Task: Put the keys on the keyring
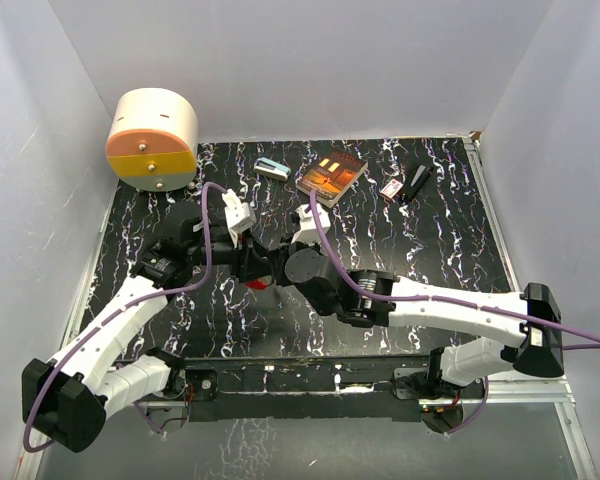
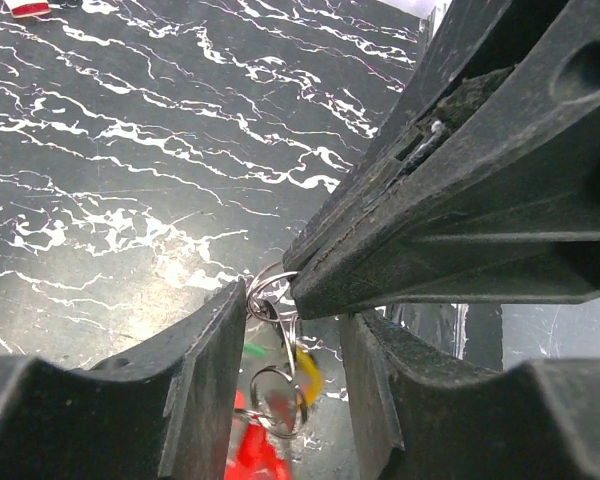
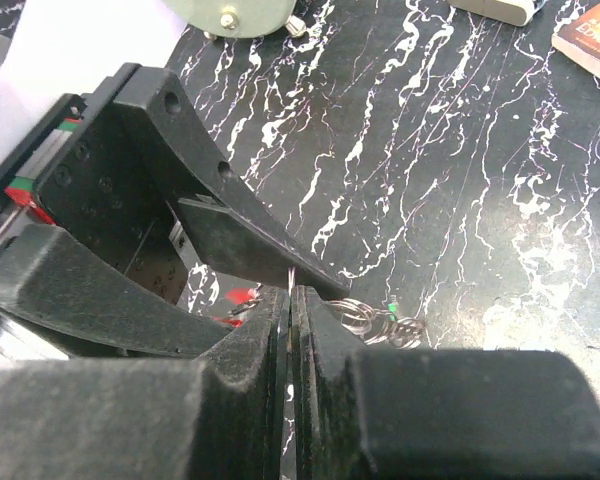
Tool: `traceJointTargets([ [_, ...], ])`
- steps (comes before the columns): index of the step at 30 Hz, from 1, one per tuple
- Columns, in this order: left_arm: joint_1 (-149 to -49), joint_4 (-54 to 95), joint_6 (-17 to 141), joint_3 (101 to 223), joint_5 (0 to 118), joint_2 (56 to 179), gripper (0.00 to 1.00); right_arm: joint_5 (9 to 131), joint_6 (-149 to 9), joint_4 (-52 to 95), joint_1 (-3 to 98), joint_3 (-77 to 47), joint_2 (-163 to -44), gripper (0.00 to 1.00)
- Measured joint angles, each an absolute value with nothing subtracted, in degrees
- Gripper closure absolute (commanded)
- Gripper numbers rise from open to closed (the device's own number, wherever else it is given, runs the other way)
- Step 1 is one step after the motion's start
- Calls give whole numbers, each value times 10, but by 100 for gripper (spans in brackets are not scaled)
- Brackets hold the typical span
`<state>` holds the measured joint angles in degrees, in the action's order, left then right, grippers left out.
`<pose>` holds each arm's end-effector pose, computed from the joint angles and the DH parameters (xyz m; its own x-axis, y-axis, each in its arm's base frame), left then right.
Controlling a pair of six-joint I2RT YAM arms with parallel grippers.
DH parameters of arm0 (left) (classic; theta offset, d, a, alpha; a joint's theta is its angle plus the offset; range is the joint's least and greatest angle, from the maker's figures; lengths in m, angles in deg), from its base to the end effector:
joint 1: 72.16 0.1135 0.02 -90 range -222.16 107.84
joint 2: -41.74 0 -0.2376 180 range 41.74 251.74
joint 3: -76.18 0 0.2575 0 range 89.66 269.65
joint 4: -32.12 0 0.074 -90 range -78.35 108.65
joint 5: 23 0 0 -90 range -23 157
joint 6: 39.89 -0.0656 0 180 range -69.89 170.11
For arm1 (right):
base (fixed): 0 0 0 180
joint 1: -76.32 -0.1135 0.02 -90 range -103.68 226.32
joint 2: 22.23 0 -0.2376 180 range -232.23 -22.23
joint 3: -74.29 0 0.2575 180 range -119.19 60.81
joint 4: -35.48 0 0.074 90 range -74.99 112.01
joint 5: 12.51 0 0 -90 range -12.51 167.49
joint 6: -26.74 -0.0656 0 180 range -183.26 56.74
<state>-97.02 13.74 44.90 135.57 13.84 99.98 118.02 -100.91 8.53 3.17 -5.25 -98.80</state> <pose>0.2144 -0.1572 0.2871 -0.1818 0.1442 -0.9727 0.9661 0.2104 -0.1493 0.1379 0.3084 0.3076 -0.4325 0.1737 -0.8847 -0.3677 0.8620 0.3490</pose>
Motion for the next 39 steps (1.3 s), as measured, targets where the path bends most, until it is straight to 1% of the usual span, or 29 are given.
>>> traceJointTargets([
  [6,-973,144,443,1342,139,1000,80,1179,-1009,85,29,-53,-988,92],
  [10,-973,143,433,1339,139,1000,83,1179,-1009,85,29,-53,-986,92],
  [11,-973,143,432,1339,139,1000,87,1179,-1009,85,29,-53,-986,92],
  [13,-973,144,430,1338,138,998,98,1179,-1009,85,29,-53,-984,92],
  [14,-973,144,428,1338,138,996,100,1179,-1009,85,29,-53,-983,92],
  [20,-974,145,408,1338,133,981,100,1174,-1011,85,28,-50,-969,92],
  [24,-974,132,369,1338,128,972,100,1167,-1011,84,25,-50,-967,92],
  [37,-974,10,99,1387,111,960,100,1138,-1016,68,22,-53,-948,92],
  [39,-974,-9,58,1390,109,959,100,1108,-1031,36,27,-63,-948,92],
])
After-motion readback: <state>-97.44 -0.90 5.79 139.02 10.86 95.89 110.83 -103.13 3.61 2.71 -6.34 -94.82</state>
